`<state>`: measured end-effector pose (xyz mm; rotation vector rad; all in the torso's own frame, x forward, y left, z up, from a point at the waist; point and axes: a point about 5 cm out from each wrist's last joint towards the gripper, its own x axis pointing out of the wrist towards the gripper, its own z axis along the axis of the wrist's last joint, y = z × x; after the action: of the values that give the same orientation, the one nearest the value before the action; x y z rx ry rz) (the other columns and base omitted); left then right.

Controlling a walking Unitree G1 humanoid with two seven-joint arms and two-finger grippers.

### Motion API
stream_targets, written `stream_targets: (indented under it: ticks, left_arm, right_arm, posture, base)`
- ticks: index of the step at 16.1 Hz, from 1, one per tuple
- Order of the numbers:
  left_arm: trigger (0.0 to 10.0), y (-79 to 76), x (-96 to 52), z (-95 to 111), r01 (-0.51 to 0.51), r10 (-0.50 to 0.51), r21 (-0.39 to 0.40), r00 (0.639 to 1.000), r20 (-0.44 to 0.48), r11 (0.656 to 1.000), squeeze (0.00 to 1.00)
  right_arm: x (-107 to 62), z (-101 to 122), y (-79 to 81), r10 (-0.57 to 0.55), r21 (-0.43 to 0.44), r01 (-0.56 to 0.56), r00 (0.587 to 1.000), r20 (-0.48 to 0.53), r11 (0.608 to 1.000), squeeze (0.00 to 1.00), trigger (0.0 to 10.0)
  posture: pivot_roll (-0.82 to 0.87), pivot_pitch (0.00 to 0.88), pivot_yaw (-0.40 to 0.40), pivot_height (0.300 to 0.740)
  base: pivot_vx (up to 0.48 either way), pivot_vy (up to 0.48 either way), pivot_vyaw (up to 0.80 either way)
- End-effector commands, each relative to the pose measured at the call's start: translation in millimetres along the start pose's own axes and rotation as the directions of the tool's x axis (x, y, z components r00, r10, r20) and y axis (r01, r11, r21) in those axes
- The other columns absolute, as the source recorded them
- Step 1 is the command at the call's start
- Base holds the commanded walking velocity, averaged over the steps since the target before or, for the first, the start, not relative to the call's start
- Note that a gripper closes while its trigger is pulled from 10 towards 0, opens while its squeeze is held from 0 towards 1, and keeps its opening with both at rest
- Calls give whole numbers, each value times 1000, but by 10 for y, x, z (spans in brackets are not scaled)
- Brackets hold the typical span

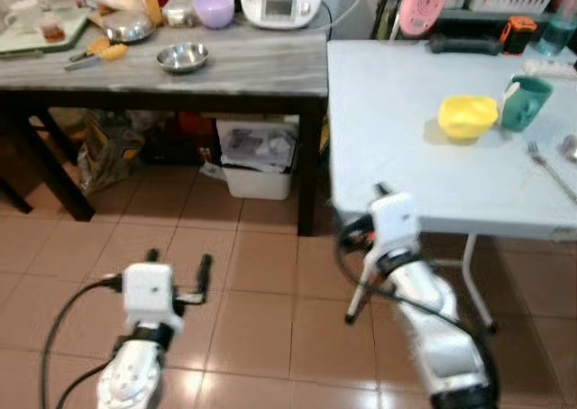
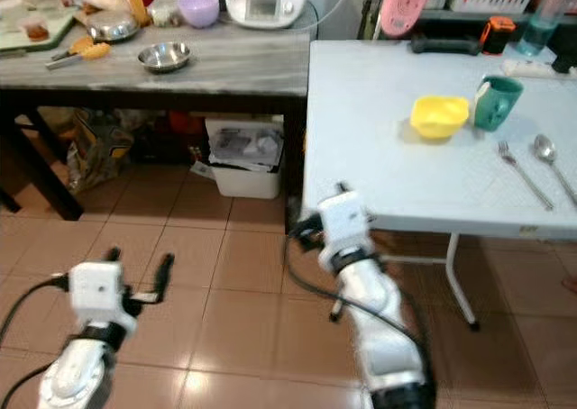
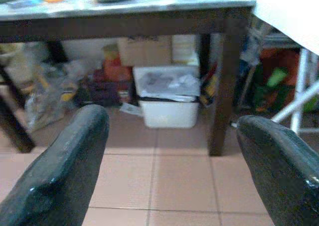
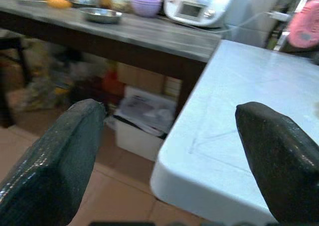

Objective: Setting the table

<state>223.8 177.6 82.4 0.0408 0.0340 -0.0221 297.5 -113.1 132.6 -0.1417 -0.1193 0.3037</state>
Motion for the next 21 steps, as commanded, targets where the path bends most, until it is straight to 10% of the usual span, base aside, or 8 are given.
stream_targets:
  ticks: [1,11,21]
  left_arm:
    - [10000,-19,-1,-3,8,-8,-2,1000,-3,1000,0]
    - [10000,-46,59,30,21,-21,-1,1000,-1,1000,0]
    - [10000,10,254,215,19,-18,-17,997,81,1000,0]
  right_arm:
    - [-41,8,-85,-18,-1,18,1000,4,1000,0,10000]
    - [-478,-254,-319,-90,-42,86,993,-82,995,0,10000]
    - [-211,-114,-202,-126,11,127,991,-37,992,0,10000]
  posture:
    - [-50,93,48,740]
    - [-78,137,85,740]
    - [-73,133,71,740]
  base:
    - [0,-371,0]
    - [0,-361,0]
    - [0,-69,0]
